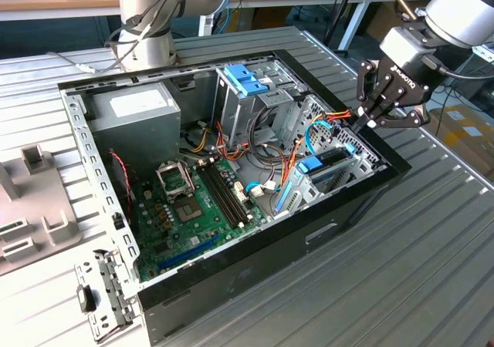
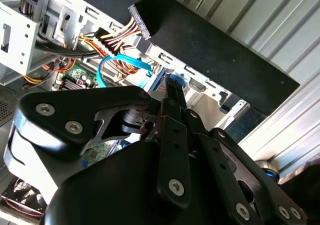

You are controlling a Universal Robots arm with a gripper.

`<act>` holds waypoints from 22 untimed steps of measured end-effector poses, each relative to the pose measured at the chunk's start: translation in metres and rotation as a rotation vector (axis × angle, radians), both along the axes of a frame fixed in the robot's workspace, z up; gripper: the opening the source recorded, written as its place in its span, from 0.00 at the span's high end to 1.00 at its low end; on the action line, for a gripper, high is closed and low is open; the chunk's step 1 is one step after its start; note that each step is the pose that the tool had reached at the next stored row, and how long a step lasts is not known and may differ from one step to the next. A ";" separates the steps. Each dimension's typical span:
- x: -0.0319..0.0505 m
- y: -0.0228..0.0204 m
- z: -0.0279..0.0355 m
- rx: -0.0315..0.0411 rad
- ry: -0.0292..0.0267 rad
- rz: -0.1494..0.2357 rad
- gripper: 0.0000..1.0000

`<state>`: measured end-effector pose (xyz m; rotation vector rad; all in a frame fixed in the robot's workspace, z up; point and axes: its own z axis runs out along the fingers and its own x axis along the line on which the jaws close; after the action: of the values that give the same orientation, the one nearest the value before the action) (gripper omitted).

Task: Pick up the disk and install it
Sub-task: 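Insert the first disk wire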

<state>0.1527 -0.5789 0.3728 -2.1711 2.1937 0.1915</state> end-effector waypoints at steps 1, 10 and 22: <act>0.0000 0.0000 0.0000 -0.0001 0.0000 0.003 0.89; 0.0000 0.0000 0.0000 0.0001 -0.0001 0.059 0.89; 0.0000 0.0000 0.0000 0.0000 0.0000 0.138 0.89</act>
<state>0.1527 -0.5789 0.3728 -2.3234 2.0443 0.1968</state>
